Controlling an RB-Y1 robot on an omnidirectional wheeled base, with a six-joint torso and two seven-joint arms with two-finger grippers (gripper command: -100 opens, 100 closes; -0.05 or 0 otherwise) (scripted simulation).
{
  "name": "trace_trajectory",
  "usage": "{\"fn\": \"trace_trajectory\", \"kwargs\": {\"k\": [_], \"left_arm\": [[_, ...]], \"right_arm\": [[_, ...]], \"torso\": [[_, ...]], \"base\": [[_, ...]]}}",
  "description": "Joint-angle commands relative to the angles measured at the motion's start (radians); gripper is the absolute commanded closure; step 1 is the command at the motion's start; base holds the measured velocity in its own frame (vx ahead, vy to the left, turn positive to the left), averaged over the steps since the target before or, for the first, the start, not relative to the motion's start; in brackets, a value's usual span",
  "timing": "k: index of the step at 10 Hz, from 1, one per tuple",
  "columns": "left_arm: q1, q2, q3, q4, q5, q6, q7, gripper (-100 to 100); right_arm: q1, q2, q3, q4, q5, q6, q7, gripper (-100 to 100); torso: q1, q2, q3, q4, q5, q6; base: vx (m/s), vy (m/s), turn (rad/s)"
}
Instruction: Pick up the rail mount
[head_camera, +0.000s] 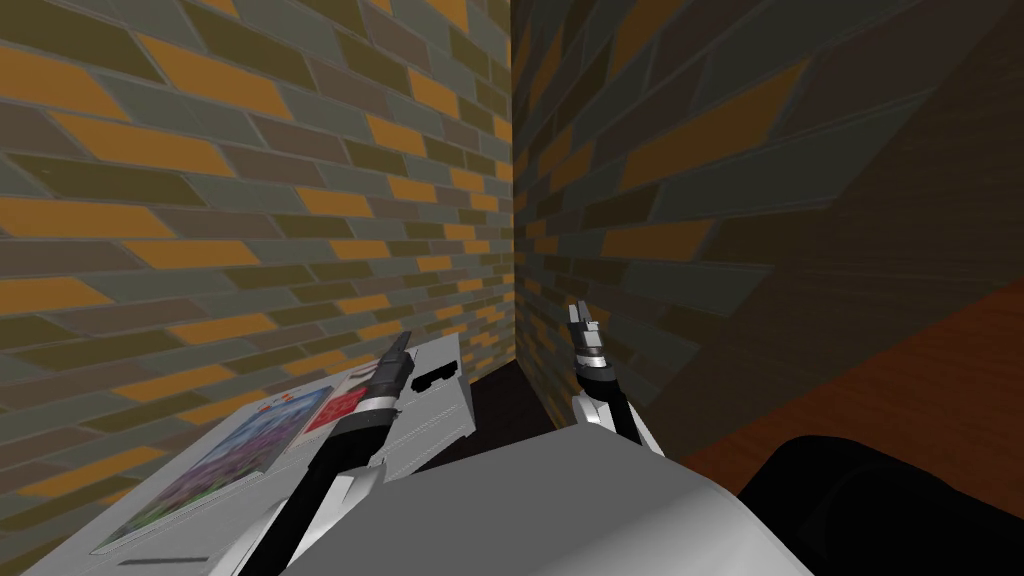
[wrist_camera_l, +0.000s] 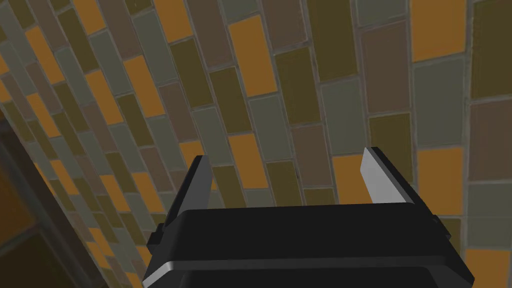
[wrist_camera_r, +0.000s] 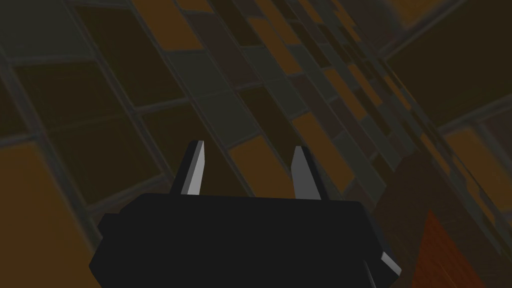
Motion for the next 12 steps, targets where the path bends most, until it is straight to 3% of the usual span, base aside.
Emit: {"fn": "trace_trajectory", "kwargs": {"k": [1,4,6,12], "left_arm": [[-0.001,-0.002,0.005,0.015,0.001,0.038,0.004,-100],[-0.003,-0.001,0.033,0.035,0.012,0.127,0.020,-100],[-0.003,-0.001,0.033,0.035,0.012,0.165,0.020,-100],[-0.013,-0.003,0.087,0.071,0.038,0.361,0.045,-100]], "right_arm": [[0.000,0.000,0.000,0.000,0.000,0.000,0.000,0],[0.000,0.000,0.000,0.000,0.000,0.000,0.000,0],[0.000,0.000,0.000,0.000,0.000,0.000,0.000,0],[0.000,0.000,0.000,0.000,0.000,0.000,0.000,0]], "torso": [[0.000,0.000,0.000,0.000,0.000,0.000],[0.000,-0.001,-0.001,0.000,0.000,0.000],[0.000,-0.002,-0.001,0.000,0.000,0.000],[-0.001,-0.003,-0.002,-0.001,0.000,0.000]], "base": [[-0.042,0.028,-0.059],[-0.032,0.021,-0.097],[-0.017,0.012,-0.030],[-0.009,0.008,-0.093]]}}
